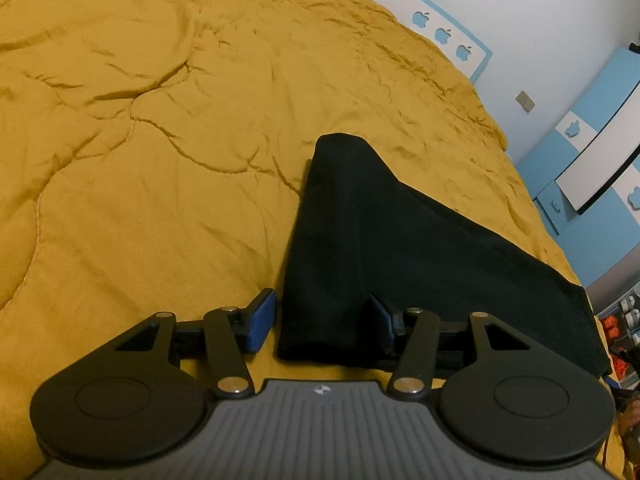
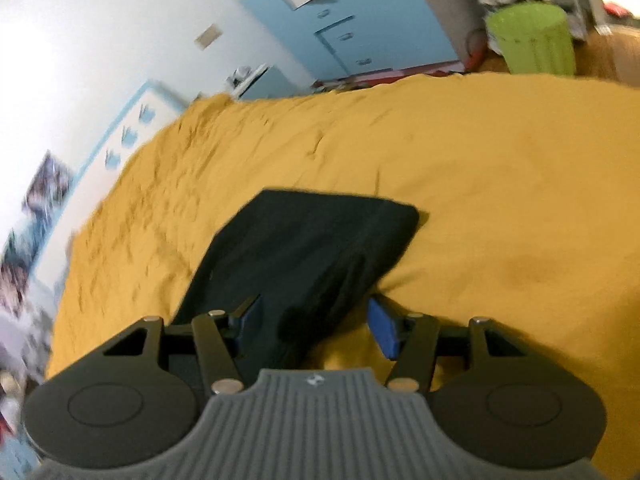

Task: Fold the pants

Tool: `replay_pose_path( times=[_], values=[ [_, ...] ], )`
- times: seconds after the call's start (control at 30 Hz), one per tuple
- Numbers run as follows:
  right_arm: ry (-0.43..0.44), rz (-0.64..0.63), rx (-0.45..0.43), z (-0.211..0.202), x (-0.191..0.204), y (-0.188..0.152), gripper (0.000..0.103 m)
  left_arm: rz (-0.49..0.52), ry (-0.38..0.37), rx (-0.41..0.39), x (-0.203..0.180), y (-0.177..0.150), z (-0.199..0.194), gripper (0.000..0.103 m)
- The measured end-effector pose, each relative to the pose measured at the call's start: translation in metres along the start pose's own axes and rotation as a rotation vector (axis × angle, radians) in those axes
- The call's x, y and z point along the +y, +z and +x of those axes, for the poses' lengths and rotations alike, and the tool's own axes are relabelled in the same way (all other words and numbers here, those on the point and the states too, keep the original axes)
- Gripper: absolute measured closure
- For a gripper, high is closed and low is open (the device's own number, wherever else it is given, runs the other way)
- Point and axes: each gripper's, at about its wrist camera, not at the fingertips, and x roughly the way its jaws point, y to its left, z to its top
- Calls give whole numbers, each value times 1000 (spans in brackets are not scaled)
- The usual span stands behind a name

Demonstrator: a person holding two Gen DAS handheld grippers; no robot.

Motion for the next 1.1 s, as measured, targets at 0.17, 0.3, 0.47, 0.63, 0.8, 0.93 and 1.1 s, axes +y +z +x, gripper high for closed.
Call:
replay_pose_path(
  times=[0.17,0.3,0.47,0.63,0.8,0.93,1.1],
  values=[
    [-5,74,6,16,-14,11,77,4,1,-2,1,0,0,41],
    [48,83,4,15,-16,18,86,-10,-11,-1,4,0,1,41],
    [41,-154,-75,-3,27,17,88,-10,-14,-5,5,-1,0,41],
    [119,-472,-165,-23,100,-3,92,-15,-17,-6,5,-1,0,41],
    [232,-877,-230,-42,159,-63,92,-16,-18,-8,5,-1,-1,41],
    [308,-1213,-203,-45,183,-125,92,-17,-18,-8,5,-1,-1,41],
    [369,-1459,-32,-29,182,-189,91,-23,-6,3,3,1,-1,41]
  ],
)
